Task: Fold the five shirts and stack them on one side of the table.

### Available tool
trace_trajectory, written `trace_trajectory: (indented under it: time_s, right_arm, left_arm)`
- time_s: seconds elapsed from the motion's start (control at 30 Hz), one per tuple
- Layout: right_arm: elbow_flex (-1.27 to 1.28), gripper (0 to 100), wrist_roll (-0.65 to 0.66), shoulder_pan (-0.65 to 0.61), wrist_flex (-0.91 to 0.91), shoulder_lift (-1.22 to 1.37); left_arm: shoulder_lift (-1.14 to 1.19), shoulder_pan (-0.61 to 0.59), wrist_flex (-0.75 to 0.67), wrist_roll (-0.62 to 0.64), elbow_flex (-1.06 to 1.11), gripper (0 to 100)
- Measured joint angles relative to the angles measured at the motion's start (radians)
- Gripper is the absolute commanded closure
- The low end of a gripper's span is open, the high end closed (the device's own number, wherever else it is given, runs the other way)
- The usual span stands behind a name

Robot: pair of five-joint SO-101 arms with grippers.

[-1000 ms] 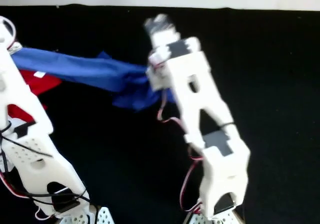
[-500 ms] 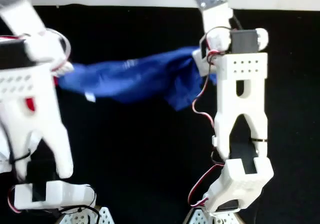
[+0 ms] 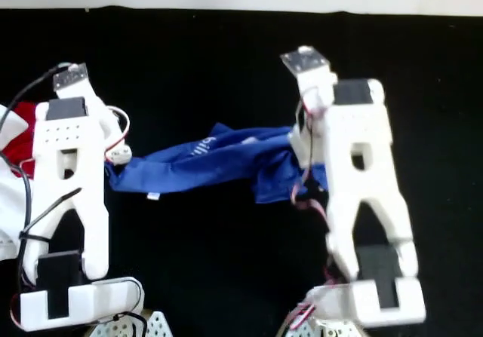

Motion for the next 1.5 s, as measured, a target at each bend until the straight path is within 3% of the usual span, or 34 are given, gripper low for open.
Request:
trace_trajectory:
  time_s: [0.17,0.23,0.43,0.6,0.83,1.0,1.1,1.33,1.5]
  right_arm:
    - [0.327,69.0,0.031,0.018,-0.176,-0.213]
    - [0.353,65.4,0.031,0.054,-0.201,-0.258]
    - [0.354,66.3,0.031,0.18,-0.224,-0.373]
    - [0.354,66.3,0.031,0.17,-0.153,-0.473]
    - [0.502,66.3,0.031,-0.044,-0.049,-0.532]
    - [0.772,66.3,0.058,-0.252,-0.204,-0.532]
    - [0.893,66.3,0.055,-0.288,-0.364,-0.523]
    - [0.864,66.3,-0.16,-0.114,-0.729,-0.31]
    - [0.695,66.3,-0.235,0.017,-0.813,-0.072]
  left_arm:
    - [-0.02,0.0,-0.072,0.0,0.1,99]
    - [-0.02,-0.009,-0.104,0.0,0.141,99]
    - [-0.02,-0.081,-0.222,0.0,0.229,99]
    - [-0.02,-0.138,-0.345,0.0,0.341,99]
    - [-0.023,-0.144,-0.572,0.0,0.528,99]
    - [-0.043,-0.144,-0.637,0.002,0.572,99]
    - [-0.046,-0.144,-0.644,0.002,0.583,99]
    - [-0.049,-0.144,-0.651,0.002,0.589,99]
    - [-0.049,-0.144,-0.651,0.002,0.589,99]
